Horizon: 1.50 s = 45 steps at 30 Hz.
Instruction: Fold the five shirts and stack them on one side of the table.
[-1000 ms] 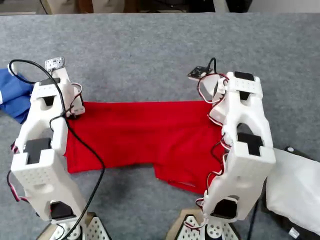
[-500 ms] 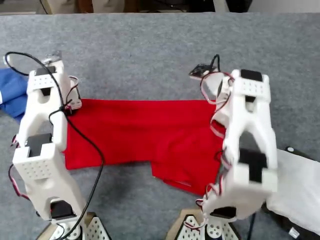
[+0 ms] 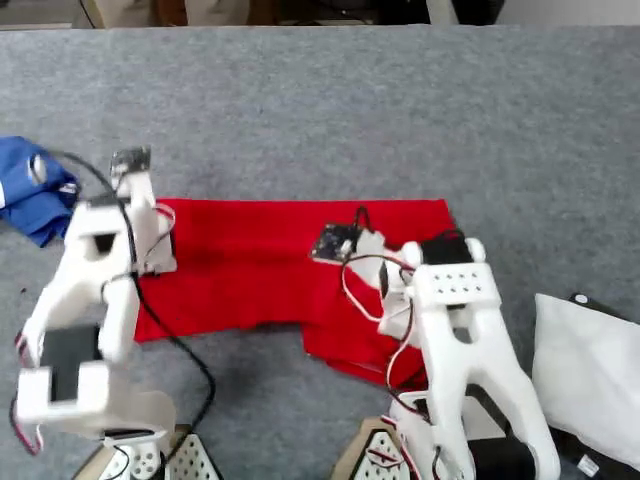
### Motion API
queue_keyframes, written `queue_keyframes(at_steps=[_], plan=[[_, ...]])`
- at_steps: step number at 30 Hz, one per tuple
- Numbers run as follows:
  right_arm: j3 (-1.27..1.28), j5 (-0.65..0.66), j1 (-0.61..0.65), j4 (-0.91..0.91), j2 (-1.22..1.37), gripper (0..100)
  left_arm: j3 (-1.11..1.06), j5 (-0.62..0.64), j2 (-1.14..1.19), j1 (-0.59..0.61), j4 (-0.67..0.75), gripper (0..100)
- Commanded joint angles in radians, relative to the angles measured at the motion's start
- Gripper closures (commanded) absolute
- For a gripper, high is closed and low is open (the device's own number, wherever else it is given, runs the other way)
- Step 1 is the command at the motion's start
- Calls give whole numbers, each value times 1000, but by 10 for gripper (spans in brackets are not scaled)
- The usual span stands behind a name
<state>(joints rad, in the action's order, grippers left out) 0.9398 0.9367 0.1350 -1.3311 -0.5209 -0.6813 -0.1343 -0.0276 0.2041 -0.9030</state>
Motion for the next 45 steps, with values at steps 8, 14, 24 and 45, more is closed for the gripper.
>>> queue_keyframes(at_steps=[8, 14, 24, 45], plan=[[107, -14, 133, 17, -35, 994, -229, -6, -217, 149, 123, 980], [133, -49, 228, 48, -35, 994, -229, -5, -217, 149, 124, 980], [133, -87, 332, 118, 58, 994, -229, -5, -217, 147, 124, 980], [62, -60, 274, -2, -22, 994, 327, -12, -208, 152, -215, 980]])
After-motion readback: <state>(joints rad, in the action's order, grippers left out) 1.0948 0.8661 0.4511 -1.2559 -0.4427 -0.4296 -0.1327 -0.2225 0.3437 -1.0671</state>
